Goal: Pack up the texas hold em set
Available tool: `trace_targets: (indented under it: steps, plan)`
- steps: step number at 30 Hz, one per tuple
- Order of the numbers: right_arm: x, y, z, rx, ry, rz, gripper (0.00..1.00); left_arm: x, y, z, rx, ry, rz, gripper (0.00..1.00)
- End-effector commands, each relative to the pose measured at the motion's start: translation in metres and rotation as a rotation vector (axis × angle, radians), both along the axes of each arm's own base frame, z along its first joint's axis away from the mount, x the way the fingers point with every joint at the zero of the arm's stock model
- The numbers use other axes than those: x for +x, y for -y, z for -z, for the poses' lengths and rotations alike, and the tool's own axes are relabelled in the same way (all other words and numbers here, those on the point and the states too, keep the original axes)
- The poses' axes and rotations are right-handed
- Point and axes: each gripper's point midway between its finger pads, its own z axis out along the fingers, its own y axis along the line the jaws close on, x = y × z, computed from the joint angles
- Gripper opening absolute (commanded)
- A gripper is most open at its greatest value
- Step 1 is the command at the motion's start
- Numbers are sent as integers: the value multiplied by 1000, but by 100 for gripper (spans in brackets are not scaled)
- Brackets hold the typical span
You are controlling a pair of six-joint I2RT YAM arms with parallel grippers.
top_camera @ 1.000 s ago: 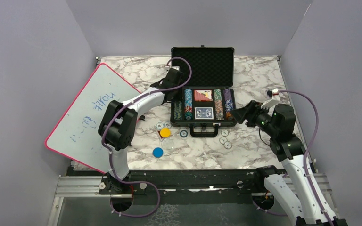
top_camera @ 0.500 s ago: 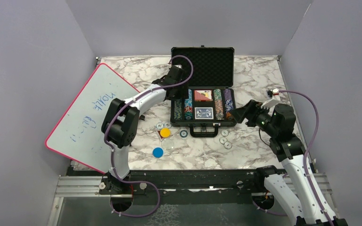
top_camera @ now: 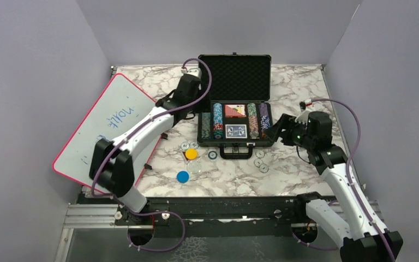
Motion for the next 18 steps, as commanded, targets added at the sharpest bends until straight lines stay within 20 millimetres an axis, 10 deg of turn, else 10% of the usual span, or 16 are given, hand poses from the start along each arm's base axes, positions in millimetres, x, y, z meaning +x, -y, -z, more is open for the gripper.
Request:
trace_targets:
  steps: [1,5,18]
  plan:
    - [-1,16,30,-110,-116,49,76,-28,-13,-40,-66,134,39,74]
    - [-4,36,62,-196,-217,135,75,-55,-27,-60,-118,218,48,75]
    - [-41,-2,122,-340,-495,216,78,-92,-31,-84,-197,336,160,80]
